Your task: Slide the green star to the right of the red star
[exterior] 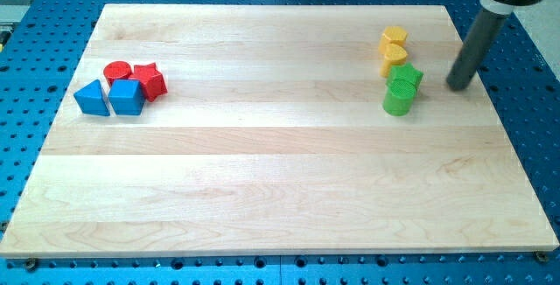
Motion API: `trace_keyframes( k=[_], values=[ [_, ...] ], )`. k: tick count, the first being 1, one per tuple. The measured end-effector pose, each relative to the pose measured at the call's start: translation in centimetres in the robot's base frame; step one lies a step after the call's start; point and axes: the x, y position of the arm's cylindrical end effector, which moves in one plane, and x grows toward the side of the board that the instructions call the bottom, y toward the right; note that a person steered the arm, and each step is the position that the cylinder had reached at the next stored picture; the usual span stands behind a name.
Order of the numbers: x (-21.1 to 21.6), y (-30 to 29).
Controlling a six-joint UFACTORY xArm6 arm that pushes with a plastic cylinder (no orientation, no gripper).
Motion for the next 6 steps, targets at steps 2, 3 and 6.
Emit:
trace_keyframes(
  k=[2,3,6],
  values=[
    [4.3,-10.8],
    [3.3,-9.9],
    [1.0,-24.8]
  ],
)
